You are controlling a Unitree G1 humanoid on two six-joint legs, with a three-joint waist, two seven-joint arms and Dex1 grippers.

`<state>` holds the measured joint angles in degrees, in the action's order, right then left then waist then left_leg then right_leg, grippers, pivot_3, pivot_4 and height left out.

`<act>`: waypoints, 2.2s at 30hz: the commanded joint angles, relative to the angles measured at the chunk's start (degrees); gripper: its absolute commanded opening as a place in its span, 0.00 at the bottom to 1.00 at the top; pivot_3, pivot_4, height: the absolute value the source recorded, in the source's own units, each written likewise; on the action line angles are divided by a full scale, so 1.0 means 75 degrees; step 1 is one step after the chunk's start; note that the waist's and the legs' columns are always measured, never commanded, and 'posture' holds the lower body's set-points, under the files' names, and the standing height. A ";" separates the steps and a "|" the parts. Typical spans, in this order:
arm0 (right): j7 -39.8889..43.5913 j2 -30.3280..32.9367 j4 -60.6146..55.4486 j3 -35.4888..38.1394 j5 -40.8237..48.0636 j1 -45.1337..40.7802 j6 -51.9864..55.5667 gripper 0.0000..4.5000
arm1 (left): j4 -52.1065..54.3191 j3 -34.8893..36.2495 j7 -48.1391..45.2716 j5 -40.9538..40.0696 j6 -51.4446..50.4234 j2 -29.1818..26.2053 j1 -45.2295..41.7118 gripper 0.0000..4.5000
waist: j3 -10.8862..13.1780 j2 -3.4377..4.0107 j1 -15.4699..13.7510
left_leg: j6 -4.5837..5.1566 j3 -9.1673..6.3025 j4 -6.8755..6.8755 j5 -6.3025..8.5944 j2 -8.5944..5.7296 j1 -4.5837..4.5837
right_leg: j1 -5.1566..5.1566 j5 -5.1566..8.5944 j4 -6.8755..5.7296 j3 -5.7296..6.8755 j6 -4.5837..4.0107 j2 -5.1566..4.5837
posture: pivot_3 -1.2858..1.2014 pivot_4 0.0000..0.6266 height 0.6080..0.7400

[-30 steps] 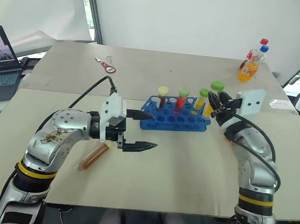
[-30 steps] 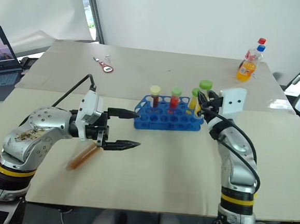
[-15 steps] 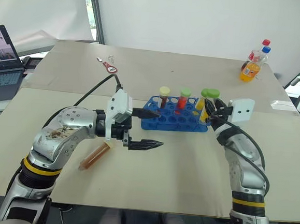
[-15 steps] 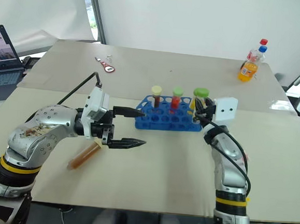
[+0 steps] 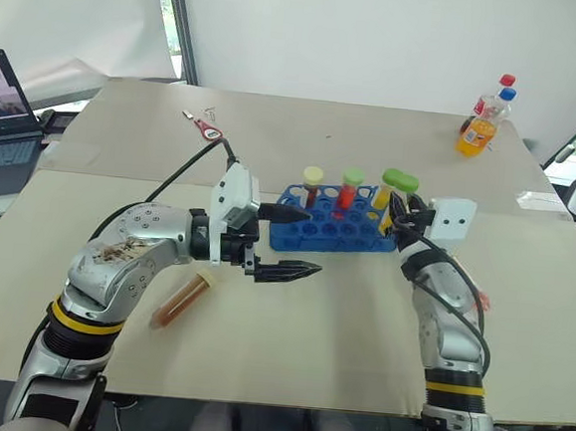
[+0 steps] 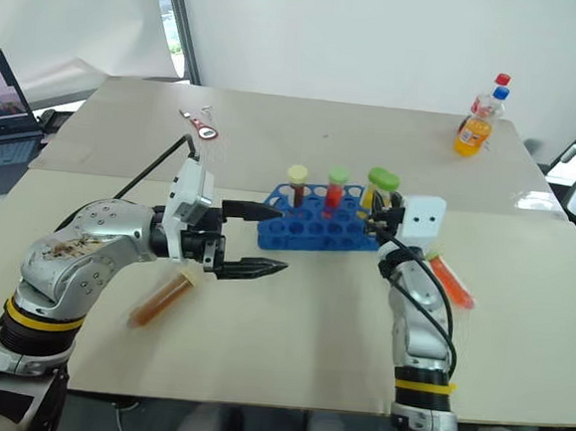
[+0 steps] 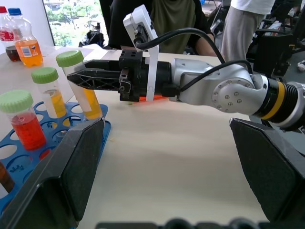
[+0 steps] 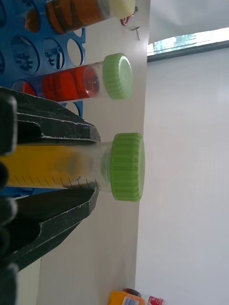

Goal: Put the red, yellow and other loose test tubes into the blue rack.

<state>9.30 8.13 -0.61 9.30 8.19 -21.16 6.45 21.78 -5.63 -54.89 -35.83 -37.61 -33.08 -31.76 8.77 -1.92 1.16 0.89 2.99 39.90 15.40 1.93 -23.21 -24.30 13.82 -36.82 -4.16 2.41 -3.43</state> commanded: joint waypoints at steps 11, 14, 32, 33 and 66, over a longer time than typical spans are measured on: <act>0.0646 0.0945 -0.1584 0.0159 0.0594 0.0816 0.1049 0.99 | 0.0173 0.0036 0.0238 0.0134 0.0200 0.0174 -0.0097 1.00 | 0.0002 0.0003 -0.0041 | 0.0000 -0.0005 0.0000 0.0000 -0.0002 -0.0004 | 0.0001 0.0000 0.0005 -0.0001 0.0000 -0.0004 | 0.52 0.24 1.00; 0.2030 0.2633 -0.2729 0.1089 0.1833 0.1538 0.2526 0.99 | 0.0205 0.0070 0.0248 0.0205 0.0232 0.0105 0.0056 1.00 | 0.0004 0.0012 -0.0083 | 0.0001 -0.0004 0.0000 0.0001 -0.0005 -0.0008 | 0.0001 0.0000 0.0007 0.0001 0.0001 -0.0004 | 0.52 0.24 1.00; 0.5927 0.7427 0.1079 -0.3037 0.1110 -0.2265 0.6827 0.99 | 0.0326 -0.1005 -0.1702 0.0777 0.1148 -0.0463 -0.0014 1.00 | 0.0011 0.0017 -0.0002 | 0.0029 0.0015 -0.0006 -0.0002 -0.0009 -0.0002 | 0.0001 0.0001 0.0036 -0.0025 -0.0010 0.0012 | 0.52 0.24 1.00; 0.6044 0.7326 0.1412 -0.3336 0.0885 -0.2531 0.6730 0.99 | 0.0305 -0.1029 -0.1746 0.0821 0.1203 -0.0449 -0.0026 1.00 | 0.0011 0.0017 -0.0016 | 0.0029 0.0016 -0.0006 -0.0002 -0.0009 -0.0007 | -0.0002 0.0001 0.0042 -0.0024 -0.0010 0.0011 | 0.52 0.24 1.00; 0.7433 0.6457 -0.1203 -0.0973 0.1594 -0.1807 0.6884 0.23 | -0.0289 0.0020 -0.1379 0.0952 0.2184 -0.0569 0.1047 1.00 | 0.0012 0.0032 -0.0036 | 0.0036 -0.0047 -0.0009 0.0003 0.0005 -0.0014 | 0.0003 -0.0006 0.0064 0.0004 -0.0005 0.0010 | 0.52 0.24 1.00</act>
<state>66.70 57.66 -4.35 -2.94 16.33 -35.46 56.14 18.64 -7.30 -65.61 -28.02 -21.50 -36.55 -24.34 8.86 -1.69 0.88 1.16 2.59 39.85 15.43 1.95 -23.30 -24.24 13.77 -36.34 -4.12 2.37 -3.36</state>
